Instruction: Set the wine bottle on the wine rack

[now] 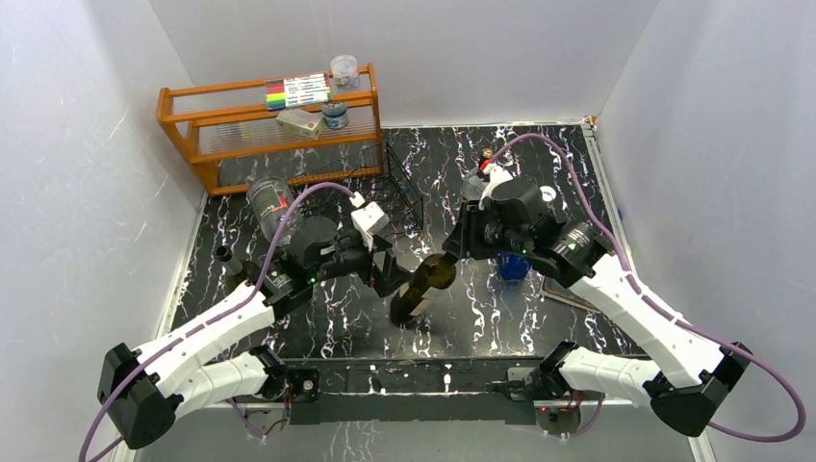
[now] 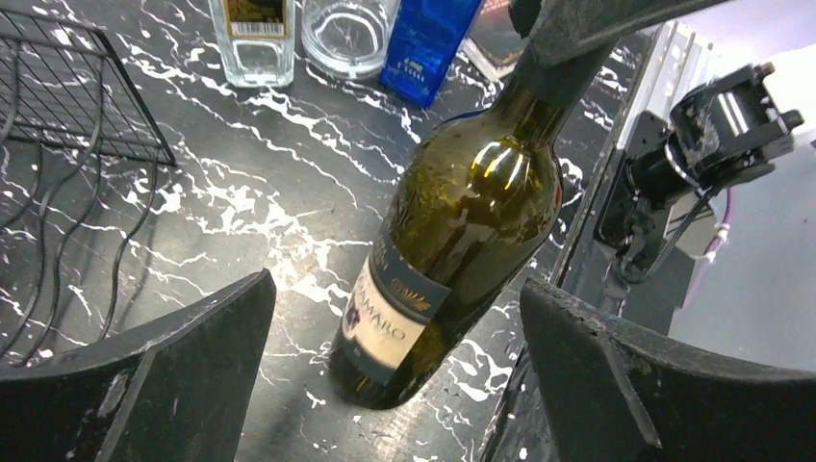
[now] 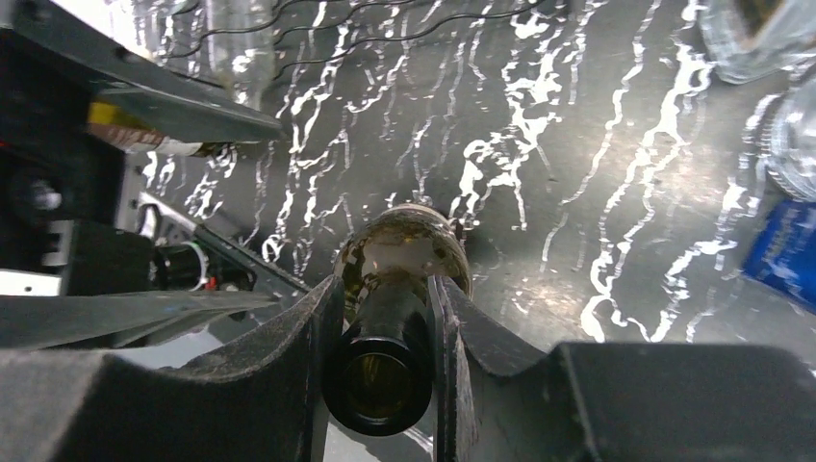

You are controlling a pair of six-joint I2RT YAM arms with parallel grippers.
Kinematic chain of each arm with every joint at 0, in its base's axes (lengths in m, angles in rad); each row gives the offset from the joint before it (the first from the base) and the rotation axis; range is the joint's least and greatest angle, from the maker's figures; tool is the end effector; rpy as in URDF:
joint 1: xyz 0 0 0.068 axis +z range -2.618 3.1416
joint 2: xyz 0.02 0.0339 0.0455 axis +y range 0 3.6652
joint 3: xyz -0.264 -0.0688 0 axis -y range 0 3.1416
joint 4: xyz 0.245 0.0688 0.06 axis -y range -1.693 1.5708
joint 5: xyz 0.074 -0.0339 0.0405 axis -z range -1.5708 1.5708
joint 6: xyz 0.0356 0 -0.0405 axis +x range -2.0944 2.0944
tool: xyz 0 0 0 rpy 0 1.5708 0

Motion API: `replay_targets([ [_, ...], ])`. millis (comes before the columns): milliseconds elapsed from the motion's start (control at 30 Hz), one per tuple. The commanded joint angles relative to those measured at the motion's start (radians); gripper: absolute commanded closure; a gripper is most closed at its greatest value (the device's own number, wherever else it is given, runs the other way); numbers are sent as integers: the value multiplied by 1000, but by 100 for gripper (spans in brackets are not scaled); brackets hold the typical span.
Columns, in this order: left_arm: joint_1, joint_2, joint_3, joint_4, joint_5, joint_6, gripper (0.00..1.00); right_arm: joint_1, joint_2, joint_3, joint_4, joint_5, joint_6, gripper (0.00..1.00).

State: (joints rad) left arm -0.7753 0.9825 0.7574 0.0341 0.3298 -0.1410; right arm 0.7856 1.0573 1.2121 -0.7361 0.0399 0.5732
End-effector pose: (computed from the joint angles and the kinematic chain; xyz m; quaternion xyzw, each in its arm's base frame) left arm 0.1572 -0.1702 0.3165 0.3365 0.6903 -0.3912 0.5071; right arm 0.1528 0.1508 0.3803 -0.0839 0.8760 0.2846 0.3803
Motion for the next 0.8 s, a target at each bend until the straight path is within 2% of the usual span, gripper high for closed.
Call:
replay_targets([
  [0, 1, -18, -85, 89, 61, 71, 2, 1, -18, -45, 272, -161, 73, 100],
  [67, 1, -31, -127, 121, 37, 62, 2, 1, -17, -69, 305, -191, 86, 100],
  [133, 1, -29, -145, 130, 76, 48, 2, 1, -20, -84, 320, -210, 96, 100],
  [267, 1, 19, -153, 119, 320, 30, 2, 1, -23, -98, 341, -236, 105, 100],
  [367, 1, 47, -158, 124, 407, 0, 2, 1, -24, -101, 352, -243, 108, 100],
  [767, 1, 75, -149, 82, 369, 37, 2, 1, -62, -112, 408, -258, 167, 100],
])
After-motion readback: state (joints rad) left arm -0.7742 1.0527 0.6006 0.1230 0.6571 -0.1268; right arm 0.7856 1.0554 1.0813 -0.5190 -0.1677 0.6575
